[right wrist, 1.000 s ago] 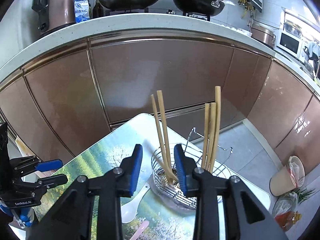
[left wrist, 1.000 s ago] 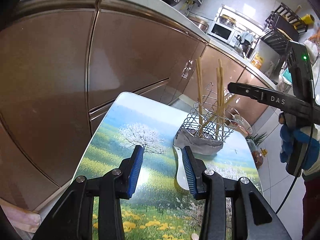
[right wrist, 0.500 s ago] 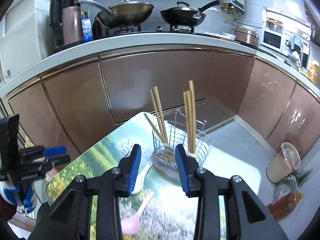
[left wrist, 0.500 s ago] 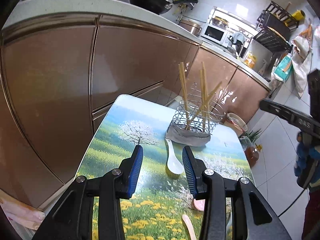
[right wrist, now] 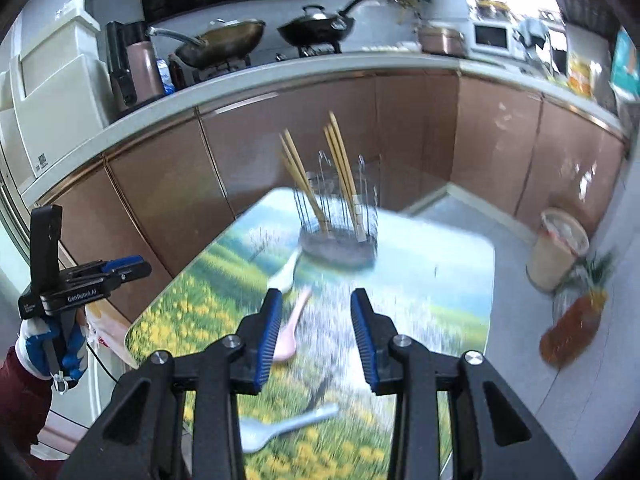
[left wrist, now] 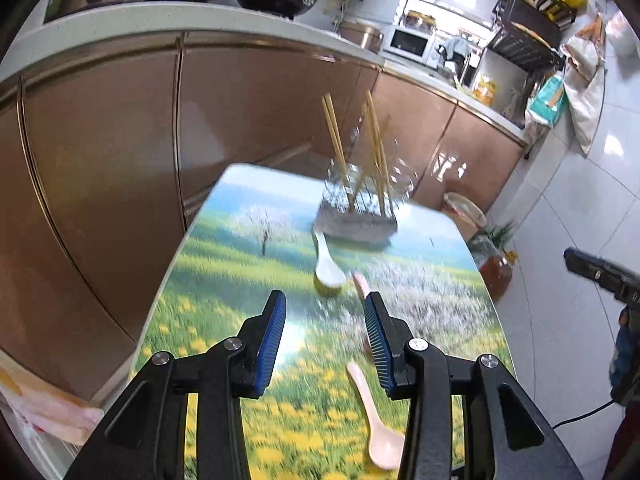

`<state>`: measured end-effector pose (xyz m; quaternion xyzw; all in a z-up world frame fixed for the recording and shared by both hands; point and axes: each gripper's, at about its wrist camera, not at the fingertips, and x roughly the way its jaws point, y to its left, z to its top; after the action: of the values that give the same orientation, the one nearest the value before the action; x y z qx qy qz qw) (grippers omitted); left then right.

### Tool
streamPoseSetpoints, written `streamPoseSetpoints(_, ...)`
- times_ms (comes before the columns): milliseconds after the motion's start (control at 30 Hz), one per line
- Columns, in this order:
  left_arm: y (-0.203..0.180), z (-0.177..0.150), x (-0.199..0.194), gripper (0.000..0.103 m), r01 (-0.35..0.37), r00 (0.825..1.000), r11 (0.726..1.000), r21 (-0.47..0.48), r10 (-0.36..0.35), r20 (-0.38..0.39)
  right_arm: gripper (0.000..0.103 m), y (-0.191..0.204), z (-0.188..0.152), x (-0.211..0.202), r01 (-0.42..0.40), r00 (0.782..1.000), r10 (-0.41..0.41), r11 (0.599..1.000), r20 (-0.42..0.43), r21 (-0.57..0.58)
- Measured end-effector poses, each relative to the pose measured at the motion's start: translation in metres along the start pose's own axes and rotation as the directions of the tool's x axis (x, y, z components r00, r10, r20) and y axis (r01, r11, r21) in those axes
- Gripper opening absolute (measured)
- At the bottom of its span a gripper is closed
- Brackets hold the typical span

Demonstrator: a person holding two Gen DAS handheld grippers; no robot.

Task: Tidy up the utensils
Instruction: 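Withdraw both open tools from the holder toward the spoons, then close the left tool on the pink spoon handle while the right tool grasps the light-blue spoon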

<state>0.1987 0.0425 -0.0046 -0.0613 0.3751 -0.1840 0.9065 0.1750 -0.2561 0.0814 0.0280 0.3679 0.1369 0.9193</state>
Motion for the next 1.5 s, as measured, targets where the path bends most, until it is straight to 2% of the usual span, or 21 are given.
streamPoseSetpoints(100, -0.006, -0.018, 0.004, 0.04, 0.014, 0.999, 1.0, 0.0, -0.014, -0.052, 0.034, -0.004, -0.034, 0.007, -0.021, 0.998, 0.025, 0.996, -0.052, 0.087)
streamPoseSetpoints(200, -0.012, -0.04, 0.019, 0.04, 0.041, 0.989, 0.999, -0.017, -0.043, -0.139, 0.034, -0.011, -0.071, 0.027, -0.037, 0.99, 0.063, 0.978, -0.124, 0.205)
streamPoseSetpoints(333, -0.023, -0.068, 0.051, 0.04, 0.077, 0.956, 0.996, -0.037, -0.085, -0.282, 0.034, -0.024, -0.117, 0.063, -0.045, 0.966, 0.138, 0.921, -0.217, 0.387)
streamPoseSetpoints(433, -0.033, -0.079, 0.067, 0.042, 0.081, 0.935, 0.996, -0.045, -0.091, -0.343, 0.034, -0.024, -0.134, 0.085, -0.023, 0.952, 0.153, 0.899, -0.265, 0.437)
streamPoseSetpoints(567, -0.045, -0.083, 0.083, 0.049, 0.059, 0.925, 0.998, -0.037, -0.069, -0.374, 0.037, -0.022, -0.138, 0.105, -0.001, 0.943, 0.158, 0.88, -0.292, 0.474)
streamPoseSetpoints(700, -0.052, -0.083, 0.1, 0.049, 0.028, 0.917, 1.0, -0.014, -0.031, -0.398, 0.039, -0.019, -0.137, 0.123, 0.028, 0.935, 0.148, 0.875, -0.322, 0.483)
streamPoseSetpoints(867, -0.053, -0.087, 0.125, 0.049, -0.014, 0.897, 1.0, 0.01, 0.017, -0.441, 0.039, -0.021, -0.14, 0.146, 0.06, 0.921, 0.145, 0.863, -0.361, 0.501)
streamPoseSetpoints(1000, -0.052, -0.09, 0.141, 0.049, -0.02, 0.879, 1.0, 0.008, 0.021, -0.476, 0.039, -0.02, -0.136, 0.162, 0.068, 0.913, 0.146, 0.866, -0.382, 0.495)
streamPoseSetpoints(1067, -0.053, -0.089, 0.143, 0.048, -0.019, 0.881, 1.0, 0.013, 0.023, -0.473, 0.039, -0.017, -0.13, 0.168, 0.079, 0.908, 0.134, 0.875, -0.397, 0.477)
streamPoseSetpoints(1100, -0.053, -0.087, 0.145, 0.045, -0.017, 0.879, 1.0, 0.012, 0.021, -0.476, 0.039, -0.014, -0.127, 0.171, 0.083, 0.906, 0.127, 0.882, -0.405, 0.464)
streamPoseSetpoints(1167, -0.051, -0.084, 0.148, 0.026, -0.006, 0.877, 1.0, 0.004, 0.007, -0.481, 0.037, -0.01, -0.122, 0.177, 0.096, 0.901, 0.105, 0.898, -0.422, 0.429)
streamPoseSetpoints(1233, -0.045, -0.081, 0.151, 0.016, 0.005, 0.874, 1.0, -0.011, -0.01, -0.485, 0.027, -0.006, -0.118, 0.183, 0.107, 0.892, 0.083, 0.915, -0.444, 0.388)
streamPoseSetpoints(1333, -0.038, -0.078, 0.154, 0.012, 0.028, 0.873, 0.999, -0.039, -0.043, -0.486, 0.02, -0.007, -0.115, 0.186, 0.105, 0.886, 0.081, 0.924, -0.456, 0.369)
streamPoseSetpoints(1500, -0.034, -0.075, 0.154, 0.01, 0.033, 0.878, 0.999, -0.026, -0.041, -0.478, 0.009, -0.01, -0.115, 0.19, 0.08, 0.887, 0.099, 0.93, -0.452, 0.359)
